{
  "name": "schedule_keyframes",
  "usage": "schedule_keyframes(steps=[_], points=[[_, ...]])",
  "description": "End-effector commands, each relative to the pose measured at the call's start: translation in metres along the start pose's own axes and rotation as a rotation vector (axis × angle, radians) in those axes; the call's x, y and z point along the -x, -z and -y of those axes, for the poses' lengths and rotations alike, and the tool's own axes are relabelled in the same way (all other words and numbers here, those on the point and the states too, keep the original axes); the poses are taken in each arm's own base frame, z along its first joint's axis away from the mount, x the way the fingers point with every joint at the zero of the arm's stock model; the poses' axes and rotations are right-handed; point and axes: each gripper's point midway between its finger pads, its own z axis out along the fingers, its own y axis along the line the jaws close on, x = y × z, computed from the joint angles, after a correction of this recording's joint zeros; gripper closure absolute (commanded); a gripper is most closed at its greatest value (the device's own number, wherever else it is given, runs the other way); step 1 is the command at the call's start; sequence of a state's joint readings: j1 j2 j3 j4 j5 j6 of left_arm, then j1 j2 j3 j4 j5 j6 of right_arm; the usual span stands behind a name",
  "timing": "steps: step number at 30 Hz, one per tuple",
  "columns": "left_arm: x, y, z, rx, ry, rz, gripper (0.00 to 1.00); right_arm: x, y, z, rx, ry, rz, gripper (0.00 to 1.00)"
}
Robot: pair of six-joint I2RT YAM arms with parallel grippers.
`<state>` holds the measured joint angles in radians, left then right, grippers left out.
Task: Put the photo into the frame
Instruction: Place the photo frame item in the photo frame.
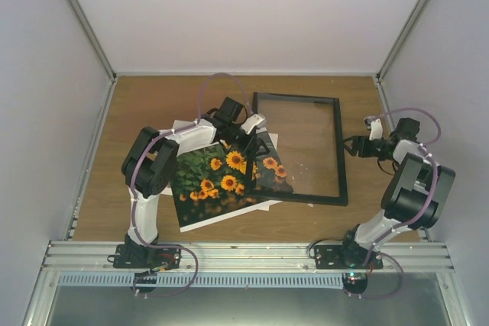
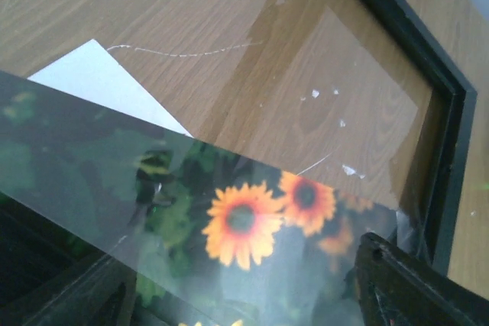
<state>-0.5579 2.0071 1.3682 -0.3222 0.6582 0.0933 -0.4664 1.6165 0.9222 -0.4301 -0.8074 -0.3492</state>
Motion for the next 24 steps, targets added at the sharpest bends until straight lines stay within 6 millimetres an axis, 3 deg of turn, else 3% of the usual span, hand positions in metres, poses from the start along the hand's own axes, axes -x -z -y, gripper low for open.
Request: schedule_keyframes(steps=[1,4,7,11,15,20,24], points=[[0.019,0.002,-0.001,0.002,0.035,0.040,0.15,0.008,0.006,0.014,-0.006,-0.083,0.028,0.31],[0.014,0.017,-0.025,0.148,0.032,0.045,0.06,0.014,0.010,0.017,-0.022,-0.062,0.041,0.32],[0.010,0.029,-0.030,0.195,-0.037,0.026,0.01,0.019,0.011,0.020,-0.032,-0.046,0.046,0.32],[0.018,0.056,-0.048,0.213,-0.045,0.069,0.06,0.027,0.010,0.027,-0.045,-0.049,0.064,0.33],[0.041,0.074,-0.068,0.180,0.005,0.136,0.15,0.033,0.005,0.033,-0.045,-0.101,0.092,0.33],[0.073,0.071,-0.079,0.161,0.032,0.199,0.14,0.036,-0.005,0.043,-0.036,-0.144,0.104,0.33],[0.090,0.060,-0.115,0.223,0.101,0.219,0.12,0.044,-0.013,0.052,-0.044,-0.144,0.112,0.34]])
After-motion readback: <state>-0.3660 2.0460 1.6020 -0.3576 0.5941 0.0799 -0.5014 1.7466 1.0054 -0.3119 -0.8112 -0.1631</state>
